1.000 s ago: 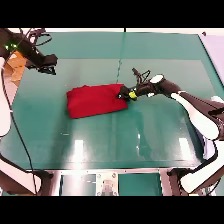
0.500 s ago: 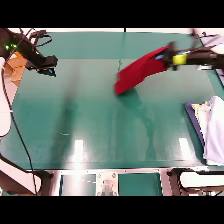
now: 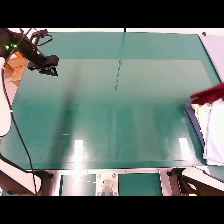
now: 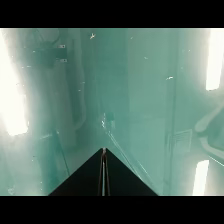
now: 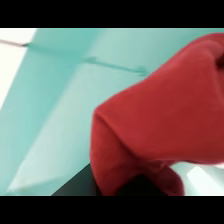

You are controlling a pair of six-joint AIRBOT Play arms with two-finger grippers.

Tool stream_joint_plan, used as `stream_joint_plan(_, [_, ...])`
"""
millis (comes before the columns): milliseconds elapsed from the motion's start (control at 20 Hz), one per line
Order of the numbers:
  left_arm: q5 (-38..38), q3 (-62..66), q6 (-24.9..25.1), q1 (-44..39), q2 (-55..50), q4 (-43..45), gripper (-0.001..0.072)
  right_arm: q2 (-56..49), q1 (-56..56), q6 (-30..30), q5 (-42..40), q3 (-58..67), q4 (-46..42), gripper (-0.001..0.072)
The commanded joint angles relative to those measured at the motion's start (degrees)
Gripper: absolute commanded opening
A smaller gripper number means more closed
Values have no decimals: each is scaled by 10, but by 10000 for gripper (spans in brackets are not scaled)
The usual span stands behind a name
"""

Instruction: Fold the shirts.

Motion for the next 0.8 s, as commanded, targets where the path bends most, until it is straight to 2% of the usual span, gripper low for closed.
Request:
stream_joint_plan(0, [0,1,2,0,0,-2,25,29,-110,28,87,0,-94,16])
stream_joint_plan(250, [-1,0,3,-1,0,-10,24,65,-123,40,130,-34,-254,17])
stream_joint_plan(500, [-5,0,17,-1,0,-23,24,86,-123,57,134,-164,-394,18])
stream_joint_plan(650, [-4,0,27,-1,0,-25,25,82,-123,57,115,-256,-443,64])
stream_joint_plan(700, [-4,0,38,-1,0,-26,24,76,-123,57,109,-283,-466,148])
stream_joint_plan(750, [-3,0,45,-1,0,-27,24,68,-123,57,106,-299,-482,361])
